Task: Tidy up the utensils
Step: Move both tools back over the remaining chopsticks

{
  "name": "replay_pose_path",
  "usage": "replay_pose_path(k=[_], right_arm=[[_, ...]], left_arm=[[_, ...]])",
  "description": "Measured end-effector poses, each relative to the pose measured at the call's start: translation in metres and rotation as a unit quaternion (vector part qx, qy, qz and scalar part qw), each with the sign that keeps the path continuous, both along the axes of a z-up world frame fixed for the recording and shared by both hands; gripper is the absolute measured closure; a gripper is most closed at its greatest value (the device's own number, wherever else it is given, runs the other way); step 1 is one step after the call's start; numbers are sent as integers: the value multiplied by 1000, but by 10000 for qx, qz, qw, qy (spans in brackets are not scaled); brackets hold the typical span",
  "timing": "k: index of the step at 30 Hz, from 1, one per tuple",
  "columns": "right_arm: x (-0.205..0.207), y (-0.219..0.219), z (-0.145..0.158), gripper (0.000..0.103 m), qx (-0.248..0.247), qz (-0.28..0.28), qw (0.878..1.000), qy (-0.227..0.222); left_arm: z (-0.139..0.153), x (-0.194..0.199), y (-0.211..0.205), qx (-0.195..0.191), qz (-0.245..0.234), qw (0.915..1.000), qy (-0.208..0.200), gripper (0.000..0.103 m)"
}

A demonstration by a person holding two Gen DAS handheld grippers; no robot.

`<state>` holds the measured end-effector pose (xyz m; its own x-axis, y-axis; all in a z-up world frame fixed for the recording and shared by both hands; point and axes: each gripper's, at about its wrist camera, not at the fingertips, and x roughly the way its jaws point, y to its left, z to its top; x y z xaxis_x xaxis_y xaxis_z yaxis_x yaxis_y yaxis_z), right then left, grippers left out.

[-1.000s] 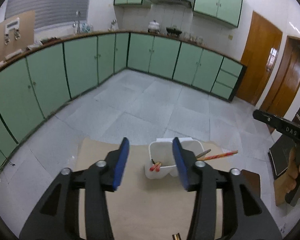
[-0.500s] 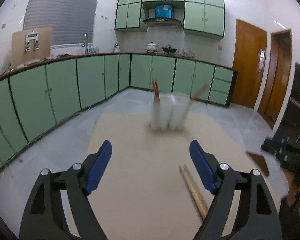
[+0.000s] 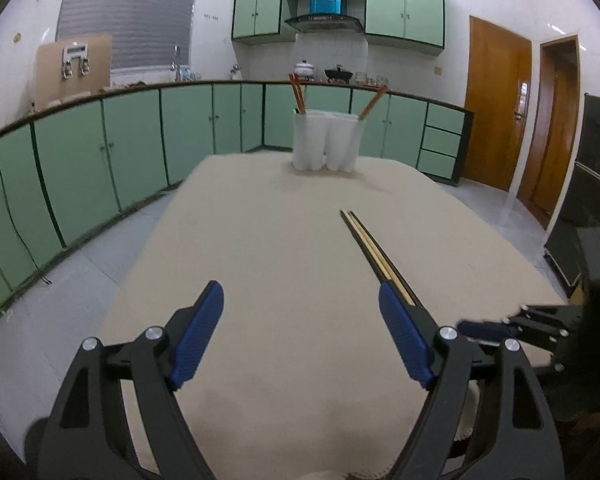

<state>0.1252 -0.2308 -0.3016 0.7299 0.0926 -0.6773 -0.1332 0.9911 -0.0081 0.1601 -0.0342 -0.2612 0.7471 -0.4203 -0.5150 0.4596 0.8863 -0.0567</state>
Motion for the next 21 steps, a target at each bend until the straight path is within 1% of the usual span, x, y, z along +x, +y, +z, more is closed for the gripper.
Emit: replay_pose_path(k=[1,3,4,6,9,13,15,17,21], right_arm=[[1,-4,-1,71,-4,-33,10000,-24],[2,-14,-5,71,14,-153,9999,-42],[2,-21,-5,71,107,-273,9996,-22],[0,-38,-4,71,154,-559,9983,-23],[-3,-57,-5,71,414,-768,9962,49],[-10,-72,-3,70,538,-942,9941,44],[-11,-76,-4,70,600,-997,9932,72],[-12,-75,-4,70,578,-988,9934,61],[-12,-71,-4,70,546,-919,9943,61]], left_arm=[[-5,1,-2,-9,-48,9999,116,25],[-14,0,-7,28,-142,9997,218,25],[-18,1,-12,121,-201,9994,264,26],[-26,0,-18,182,-294,9987,365,27],[-35,-1,-34,358,-552,9969,429,27],[-46,-3,-56,619,-787,9940,446,30],[-50,-1,-64,765,-803,9926,487,31],[-54,1,-68,800,-868,9913,585,34],[-57,1,-76,1007,-872,9900,468,33]])
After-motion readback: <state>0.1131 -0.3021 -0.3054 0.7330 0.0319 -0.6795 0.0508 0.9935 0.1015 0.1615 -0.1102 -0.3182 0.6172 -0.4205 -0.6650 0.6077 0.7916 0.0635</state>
